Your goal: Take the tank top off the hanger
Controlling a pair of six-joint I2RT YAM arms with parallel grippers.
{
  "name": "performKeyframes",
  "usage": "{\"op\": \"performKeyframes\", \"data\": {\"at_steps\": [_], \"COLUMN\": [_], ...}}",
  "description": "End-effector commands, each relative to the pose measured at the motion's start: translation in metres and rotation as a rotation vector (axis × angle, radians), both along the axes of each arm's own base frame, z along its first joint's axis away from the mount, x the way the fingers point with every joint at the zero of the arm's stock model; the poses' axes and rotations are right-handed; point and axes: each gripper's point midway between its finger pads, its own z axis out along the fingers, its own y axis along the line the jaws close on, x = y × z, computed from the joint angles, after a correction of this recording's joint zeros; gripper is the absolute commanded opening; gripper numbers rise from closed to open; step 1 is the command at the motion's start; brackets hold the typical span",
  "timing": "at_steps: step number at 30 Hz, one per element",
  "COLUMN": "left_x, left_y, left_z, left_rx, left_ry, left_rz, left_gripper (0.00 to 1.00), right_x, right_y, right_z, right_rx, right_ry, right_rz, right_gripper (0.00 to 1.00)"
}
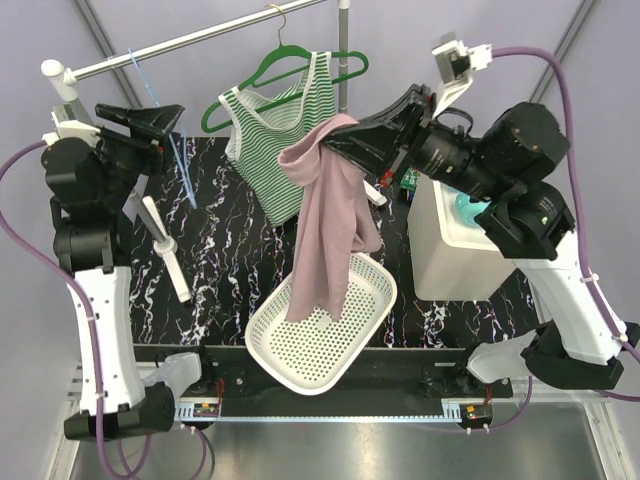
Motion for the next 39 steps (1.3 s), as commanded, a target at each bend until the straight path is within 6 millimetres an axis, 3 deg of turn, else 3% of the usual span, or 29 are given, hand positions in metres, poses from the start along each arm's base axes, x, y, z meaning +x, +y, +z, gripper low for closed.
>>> {"op": "performKeyframes", "data": {"at_steps": [1, 2, 3, 4, 5, 7, 8, 9, 10, 13, 14, 15, 19, 22, 23, 24, 27, 28, 29, 31, 32, 34, 35, 39], "left_x": [-0.028, -0.032, -0.037, -0.046, -0.052, -0.065, -0.072, -0.079, -0.084, -0.103, -0.11, -0.116, -0.123, -0.121, -0.121, -0.119, -0.115, -0.114, -0.116, -0.11, -0.11, -0.109, -0.111, -0.115], "left_y": [-0.012, -0.013, -0.013, -0.015, -0.016, -0.02, -0.022, -0.022, -0.021, -0.018, -0.019, -0.021, -0.031, -0.038, -0.042, -0.044, -0.053, -0.056, -0.061, -0.064, -0.068, -0.071, -0.073, -0.079], "left_z": [-0.002, -0.008, -0.015, -0.014, -0.015, -0.017, -0.018, -0.017, -0.015, -0.006, -0.002, 0.002, 0.004, 0.005, 0.009, 0.011, 0.018, 0.019, 0.02, 0.018, 0.017, 0.017, 0.02, 0.031], "left_rx": [0.095, 0.111, 0.118, 0.132, 0.14, 0.175, 0.216, 0.246, 0.281, 0.407, 0.446, 0.462, 0.488, 0.466, 0.451, 0.443, 0.407, 0.398, 0.383, 0.358, 0.344, 0.334, 0.336, 0.329], "left_ry": [-0.06, -0.049, -0.026, -0.035, -0.034, -0.039, -0.044, -0.046, -0.048, -0.072, -0.092, -0.113, -0.156, -0.175, -0.195, -0.202, -0.227, -0.232, -0.239, -0.231, -0.238, -0.238, -0.251, -0.279], "left_rz": [-0.059, -0.064, -0.065, -0.069, -0.072, -0.087, -0.1, -0.094, -0.088, -0.071, -0.072, -0.077, -0.134, -0.179, -0.2, -0.215, -0.28, -0.301, -0.338, -0.375, -0.406, -0.428, -0.442, -0.463], "left_gripper": [0.71, 0.71, 0.71, 0.71, 0.71, 0.72, 0.79, 0.79, 0.79, 0.79, 0.79, 0.79, 0.78, 0.77, 0.77, 0.77, 0.72, 0.7, 0.7, 0.7, 0.69, 0.69, 0.69, 0.69], "right_x": [-0.005, 0.002, 0.002, 0.003, 0.01, 0.01, 0.012, 0.014, 0.018, 0.017, 0.018, 0.014, 0.008, 0.014, 0.014, 0.015, 0.021, 0.025, 0.027, 0.043, 0.045, 0.061, 0.061, 0.072], "right_y": [-0.008, 0.001, 0.0, 0.003, 0.011, 0.014, 0.019, 0.021, 0.026, 0.028, 0.029, 0.031, 0.029, 0.023, 0.022, 0.023, 0.029, 0.033, 0.033, 0.032, 0.025, 0.022, 0.014, 0.005], "right_z": [-0.011, -0.033, -0.04, -0.05, -0.075, -0.096, -0.119, -0.132, -0.163, -0.208, -0.241, -0.257, -0.337, -0.381, -0.409, -0.421, -0.459, -0.463, -0.483, -0.494, -0.518, -0.528, -0.545, -0.557], "right_rx": [0.015, -0.025, -0.032, -0.048, -0.089, -0.117, -0.153, -0.172, -0.223, -0.295, -0.349, -0.377, -0.513, -0.588, -0.653, -0.682, -0.77, -0.785, -0.846, -0.903, -0.991, -1.057, -1.135, -1.214], "right_ry": [0.05, 0.09, 0.106, 0.128, 0.172, 0.214, 0.258, 0.274, 0.323, 0.389, 0.441, 0.47, 0.616, 0.717, 0.781, 0.802, 0.876, 0.879, 0.91, 0.909, 0.934, 0.905, 0.922, 0.901], "right_rz": [0.001, 0.001, 0.003, 0.006, 0.005, 0.019, 0.023, 0.027, 0.025, 0.03, 0.034, 0.054, 0.065, -0.004, -0.016, -0.017, -0.028, -0.028, -0.037, -0.113, -0.14, -0.211, -0.231, -0.292], "right_gripper": [0.0, 0.0, 0.0, 0.0, 0.0, 0.0, 0.0, 0.0, 0.0, 0.01, 0.03, 0.06, 0.08, 0.08, 0.08, 0.08, 0.19, 0.3, 0.34, 0.44, 0.58, 0.68, 0.79, 0.92]}}
